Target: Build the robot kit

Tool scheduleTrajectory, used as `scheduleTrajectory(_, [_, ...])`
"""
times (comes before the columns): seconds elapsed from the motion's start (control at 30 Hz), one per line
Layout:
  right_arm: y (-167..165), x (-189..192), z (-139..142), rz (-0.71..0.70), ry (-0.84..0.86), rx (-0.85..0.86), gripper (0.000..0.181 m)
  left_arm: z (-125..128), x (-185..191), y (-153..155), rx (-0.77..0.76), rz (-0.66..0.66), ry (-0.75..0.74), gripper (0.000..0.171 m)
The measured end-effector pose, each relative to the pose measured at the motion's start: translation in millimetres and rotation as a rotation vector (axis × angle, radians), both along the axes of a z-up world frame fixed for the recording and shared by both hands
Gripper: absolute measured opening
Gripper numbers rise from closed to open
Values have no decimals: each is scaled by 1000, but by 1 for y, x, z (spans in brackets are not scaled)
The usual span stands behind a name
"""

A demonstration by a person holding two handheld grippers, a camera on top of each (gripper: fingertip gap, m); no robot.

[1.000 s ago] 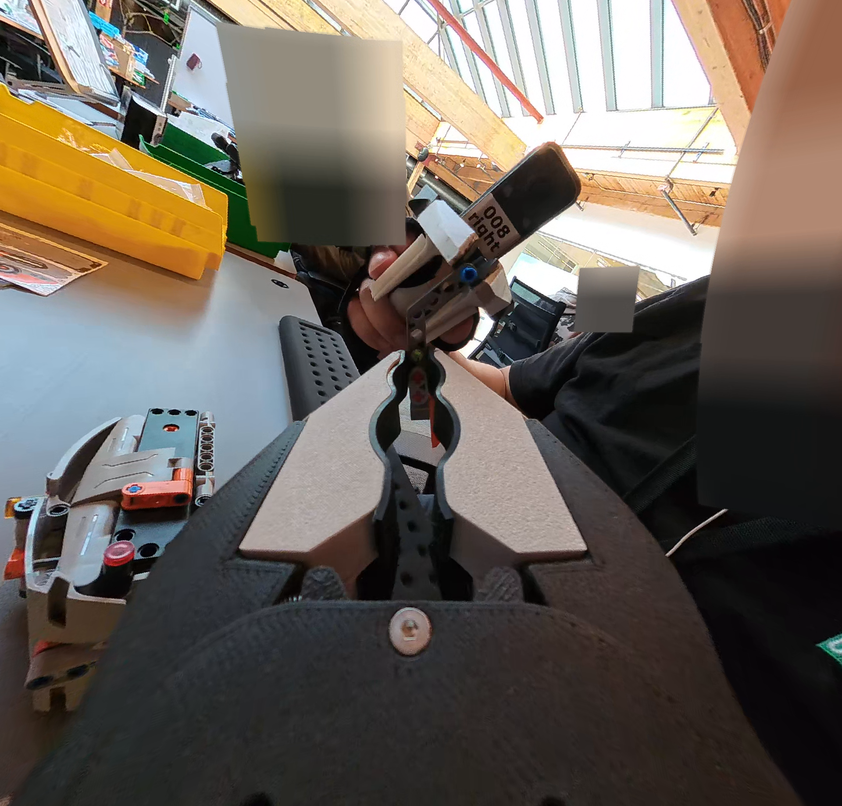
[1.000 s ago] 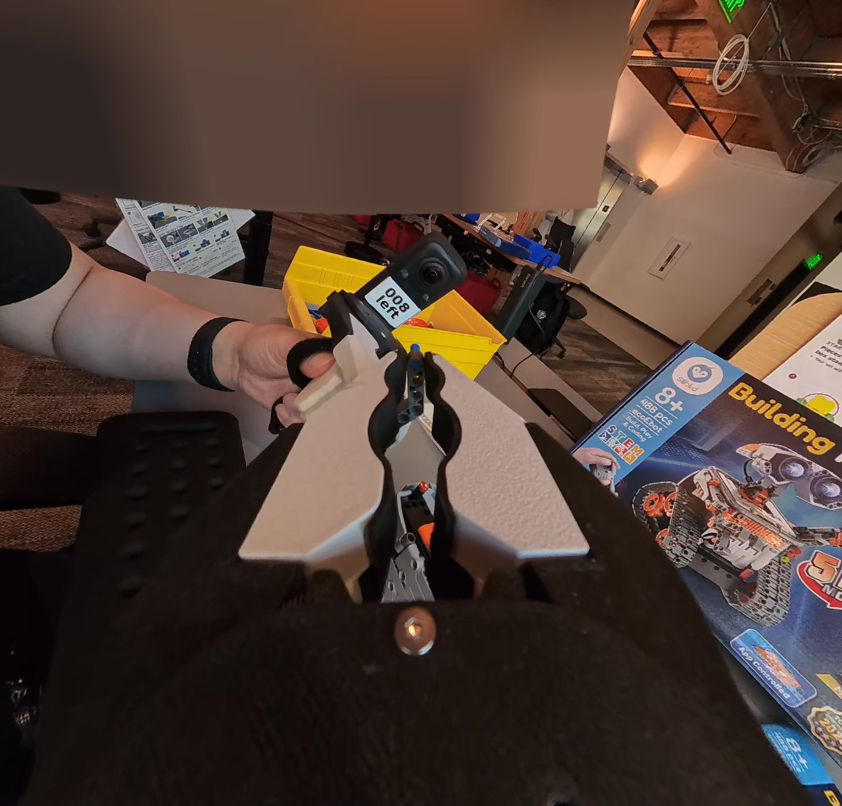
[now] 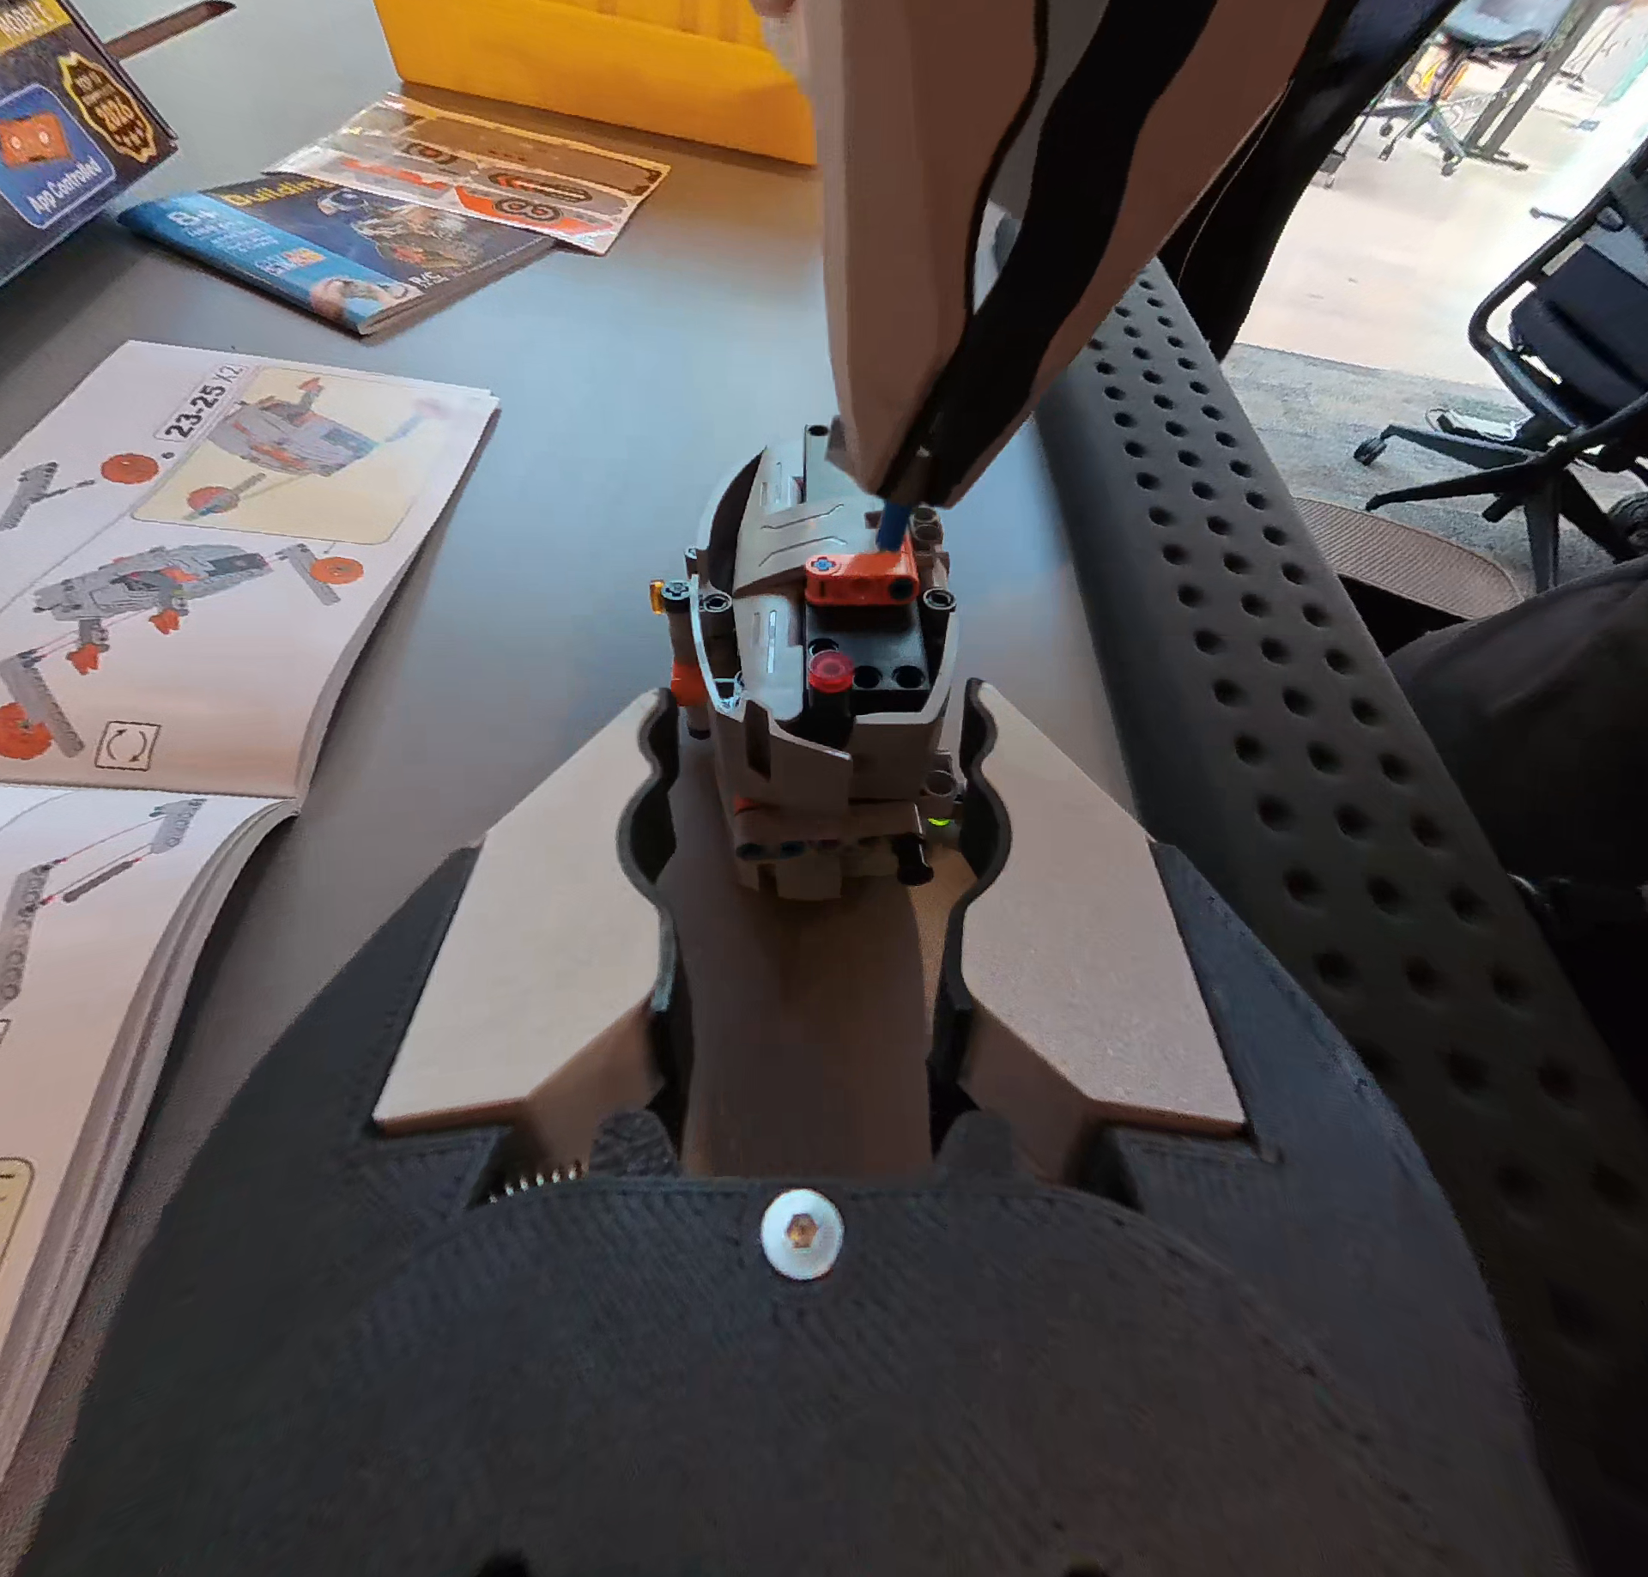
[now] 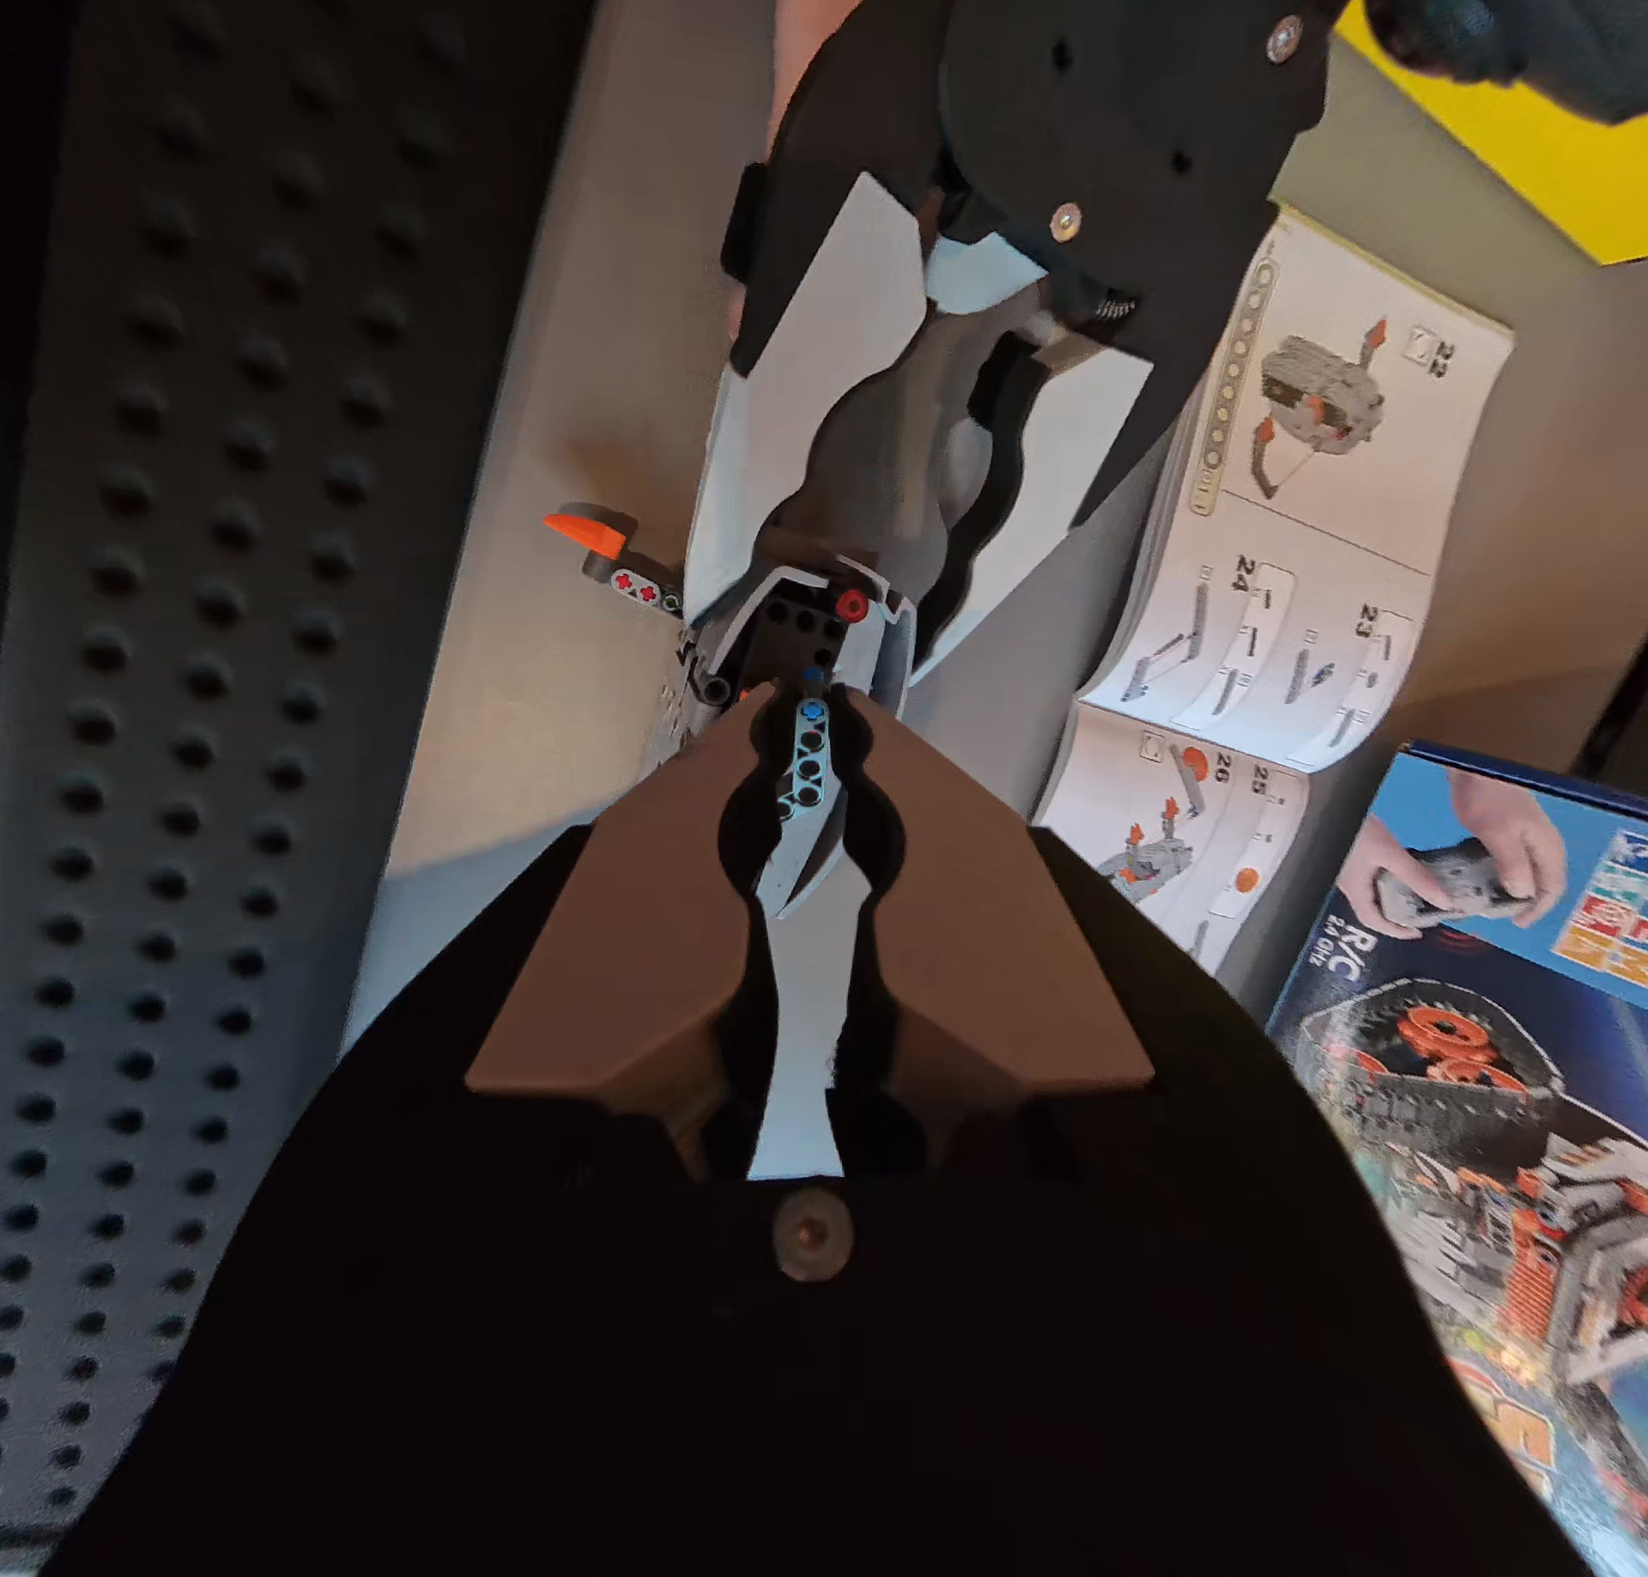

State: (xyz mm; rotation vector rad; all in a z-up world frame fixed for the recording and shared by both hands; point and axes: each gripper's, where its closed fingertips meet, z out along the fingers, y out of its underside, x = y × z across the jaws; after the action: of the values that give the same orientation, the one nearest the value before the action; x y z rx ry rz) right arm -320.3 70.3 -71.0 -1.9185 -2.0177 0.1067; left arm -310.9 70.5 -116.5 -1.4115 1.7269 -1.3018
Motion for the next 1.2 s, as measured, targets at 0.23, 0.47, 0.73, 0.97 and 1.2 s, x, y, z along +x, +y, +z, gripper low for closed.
scheduleTrajectory(0.23, [13,-2,-18,-472,104,-430,6,-3,4,1,20,16,12,61])
scheduleTrajectory(0.47, [16,-3,-19,-813,245,-651,6,-3,6,-2,8,14,17,54])
scheduleTrajectory(0.73, [14,-1,-25,-1021,210,-730,6,-3,8,-1,8,56,18,54])
scheduleTrajectory(0.97, [14,1,-26,-1087,203,-660,6,-3,11,0,-2,95,21,54])
scheduleTrajectory(1.2, [16,2,-25,-1110,282,-483,6,-3,12,1,-3,126,22,54])
